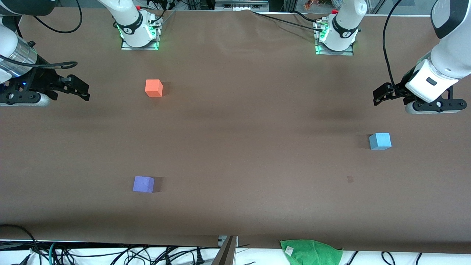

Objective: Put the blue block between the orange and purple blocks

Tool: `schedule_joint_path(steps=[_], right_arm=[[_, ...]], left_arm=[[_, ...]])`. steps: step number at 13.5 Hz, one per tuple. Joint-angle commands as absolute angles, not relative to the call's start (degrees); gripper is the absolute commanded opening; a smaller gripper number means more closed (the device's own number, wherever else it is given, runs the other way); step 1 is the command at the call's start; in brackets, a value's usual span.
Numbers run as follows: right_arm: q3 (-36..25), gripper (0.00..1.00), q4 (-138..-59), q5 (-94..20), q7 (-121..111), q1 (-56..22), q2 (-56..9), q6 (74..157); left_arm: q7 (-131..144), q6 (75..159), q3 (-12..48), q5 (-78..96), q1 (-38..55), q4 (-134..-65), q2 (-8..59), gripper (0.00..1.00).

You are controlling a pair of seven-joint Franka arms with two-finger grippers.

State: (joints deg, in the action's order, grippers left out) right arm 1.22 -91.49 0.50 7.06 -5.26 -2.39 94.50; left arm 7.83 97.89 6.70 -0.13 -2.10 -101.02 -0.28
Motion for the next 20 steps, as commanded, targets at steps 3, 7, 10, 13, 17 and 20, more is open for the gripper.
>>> schedule_joint_path(steps=[3, 7, 10, 13, 17, 20], right_arm=[[1.4, 1.0, -90.9, 0.1, 7.7, -4.8, -2.5, 93.8], [1.4, 1.0, -91.0, 0.1, 7.7, -4.8, -2.5, 93.8], [1.4, 1.0, -90.9, 0.1, 7.7, -4.8, -2.5, 93.8], [1.3, 1.0, -91.0, 0.1, 7.7, -4.8, -2.5, 93.8], [0.7, 1.0, -91.0, 0.1, 7.6, -4.8, -2.5, 93.8], [0.7, 1.0, -91.0, 0.1, 7.6, -4.8, -2.5, 93.8]], left_arm=[[8.8, 96.4, 6.4, -0.9, -1.5, -100.3, -0.3, 1.0], [8.6, 96.3, 6.4, -0.8, -1.6, -96.9, 3.2, 1.0], [8.4, 94.8, 6.3, -0.9, -1.9, -94.5, 5.3, 1.0], [8.1, 94.7, 6.3, -1.1, -2.1, -94.4, 6.0, 1.0], [7.6, 94.7, 5.8, -0.9, -4.6, -93.7, 9.5, 1.0], [-0.9, 90.3, 5.7, -1.9, -7.7, -94.7, 13.0, 1.0]])
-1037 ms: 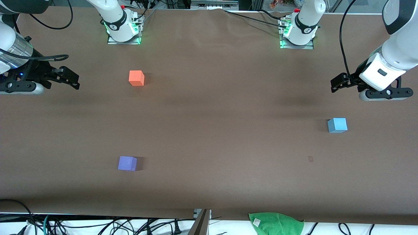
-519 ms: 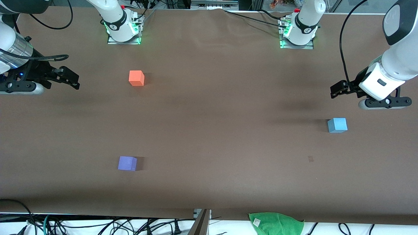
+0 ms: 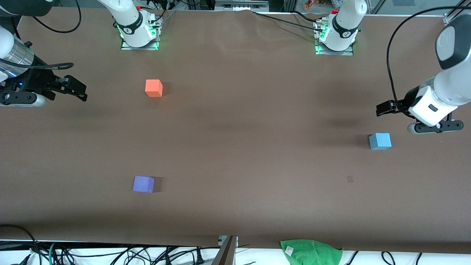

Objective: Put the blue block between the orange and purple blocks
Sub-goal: 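Move the left gripper down over the light blue cube, then close the left gripper on the light blue cube and lift it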

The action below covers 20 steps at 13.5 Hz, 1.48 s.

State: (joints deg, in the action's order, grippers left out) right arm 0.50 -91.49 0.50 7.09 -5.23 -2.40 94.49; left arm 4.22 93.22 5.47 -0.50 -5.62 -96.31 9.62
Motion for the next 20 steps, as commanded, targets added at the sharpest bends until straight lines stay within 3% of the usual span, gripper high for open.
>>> schedule_joint_path(steps=[1, 5, 11, 13, 20], right_arm=[[0.7, 1.0, -91.0, 0.1, 7.6, -4.8, -2.5, 93.8], [0.7, 1.0, -90.9, 0.1, 7.6, -4.8, -2.5, 93.8], [0.7, 1.0, -91.0, -0.2, 7.6, -4.8, -2.5, 93.8], [0.7, 1.0, -91.0, -0.2, 7.6, -4.8, -2.5, 93.8], [0.7, 1.0, -91.0, -0.2, 7.6, -4.8, -2.5, 93.8]], left_arm=[[-3.1, 90.4, 5.7, -1.9, -9.3, -94.9, 14.4, 1.0], [-4.7, 98.6, 5.7, -2.2, -11.0, -101.3, 16.2, 1.0], [-5.5, 123.8, 5.7, -7.1, -13.0, -113.5, 16.7, 1.0], [-7.4, 130.3, 5.7, -8.7, -13.4, -114.8, 19.3, 1.0], [-9.2, 137.8, 6.4, -10.4, -17.2, -117.2, 25.4, 1.0]])
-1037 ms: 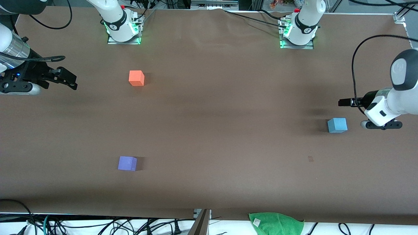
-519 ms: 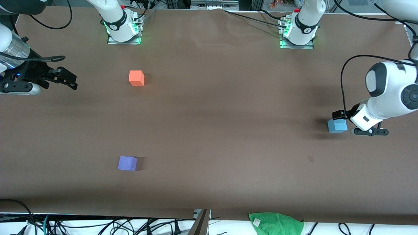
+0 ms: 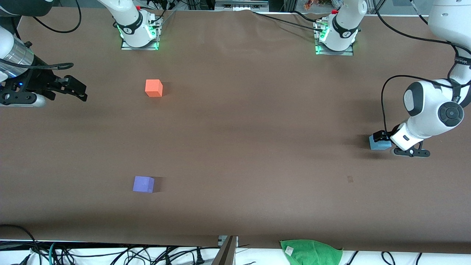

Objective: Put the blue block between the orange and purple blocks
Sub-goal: 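Close the left gripper on the light blue cube and lift it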

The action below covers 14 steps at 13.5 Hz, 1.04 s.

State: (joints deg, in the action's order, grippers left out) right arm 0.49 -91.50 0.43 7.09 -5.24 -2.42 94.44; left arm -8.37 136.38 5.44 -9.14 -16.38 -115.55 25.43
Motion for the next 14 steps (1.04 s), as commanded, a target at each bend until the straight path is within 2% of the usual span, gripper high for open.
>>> schedule_joint_path(steps=[1, 4, 6, 7, 8, 9, 11, 13, 14], right_arm=[[0.7, 1.0, -91.0, -0.2, 7.6, -4.8, -2.5, 93.7], [0.7, 1.0, -91.0, -0.2, 7.6, -4.8, -2.5, 93.7], [0.7, 1.0, -91.0, -0.2, 7.6, -4.8, -2.5, 93.7], [0.7, 1.0, -91.0, -0.2, 7.6, -4.8, -2.5, 93.8], [0.7, 1.0, -91.0, -0.2, 7.6, -4.8, -2.5, 93.7], [0.7, 1.0, -91.0, -0.2, 7.6, -4.8, -2.5, 93.7], [0.7, 1.0, -91.0, -0.2, 7.6, -4.8, -2.5, 93.7], [0.7, 1.0, -91.0, -0.2, 7.6, -4.8, -2.5, 93.7], [0.7, 1.0, -91.0, -0.2, 7.6, -4.8, -2.5, 93.7]], left_arm=[[-9.2, 139.6, 6.4, -10.4, -17.1, -117.8, 25.6, 1.0], [-11.8, 143.9, 6.4, -10.4, -18.4, -118.0, 28.3, 1.0], [-11.9, 144.2, 6.4, -10.4, -19.0, -117.9, 28.9, 0.86], [-11.8, 144.2, 6.5, -10.3, -19.0, -117.9, 28.9, 0.56], [-11.8, 144.0, 6.5, -10.2, -19.0, -117.9, 28.8, 0.34], [-11.6, 143.3, 6.5, -10.2, -19.0, -117.8, 28.4, 0.22], [-11.6, 140.3, 8.2, -10.1, -19.0, -117.5, 25.9, 0.21], [-10.5, 132.8, 11.7, -9.3, -18.9, -116.0, 21.6, 0.14], [-9.7, 128.0, 14.5, -9.3, -18.9, -114.2, 20.1, 0.14]])
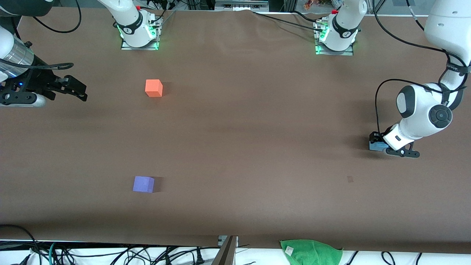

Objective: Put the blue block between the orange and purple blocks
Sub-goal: 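Carry the blue cube with the left gripper toward the table middle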

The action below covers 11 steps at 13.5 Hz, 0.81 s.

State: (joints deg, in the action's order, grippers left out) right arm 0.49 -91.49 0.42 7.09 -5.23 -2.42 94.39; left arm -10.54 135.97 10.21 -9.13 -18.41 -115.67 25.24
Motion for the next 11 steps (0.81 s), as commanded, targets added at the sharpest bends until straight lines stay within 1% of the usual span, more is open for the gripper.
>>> schedule_joint_path(steps=[1, 3, 4, 5, 7, 8, 10, 11], right_arm=[[0.7, 1.0, -91.0, -0.2, 7.6, -4.8, -2.5, 93.7], [0.7, 1.0, -91.0, -0.2, 7.6, -4.8, -2.5, 93.7], [0.6, 1.0, -91.0, -0.2, 7.6, -4.8, -2.5, 93.7], [0.6, 1.0, -91.0, -0.2, 7.6, -4.8, -2.5, 93.7], [0.6, 1.0, -91.0, -0.2, 7.6, -4.8, -2.5, 93.8], [0.6, 1.0, -91.0, -0.2, 7.6, -4.8, -2.5, 93.8], [0.6, 1.0, -91.0, -0.2, 7.6, -4.8, -2.5, 93.8], [0.3, 1.0, -91.0, -0.2, 7.6, -4.8, -2.6, 93.8]], left_arm=[[-8.4, 122.5, 17.6, -9.3, -18.9, -111.6, 19.0, 0.14], [-6.0, 111.1, 25.3, -9.3, -18.7, -104.5, 19.0, 0.15], [-5.0, 107.1, 29.2, -8.6, -18.0, -100.8, 19.5, 0.15], [-0.9, 105.6, 31.5, -6.9, -17.0, -98.6, 20.6, 0.14], [7.9, 105.5, 32.1, -5.9, -11.0, -97.1, 21.6, 0.14], [9.7, 105.6, 32.1, -5.7, -7.6, -96.1, 22.8, 0.12], [18.6, 105.9, 32.0, -6.2, -1.0, -92.6, 27.7, 0.11], [23.4, 106.2, 31.9, -6.6, 1.7, -91.0, 30.4, 0.13]])
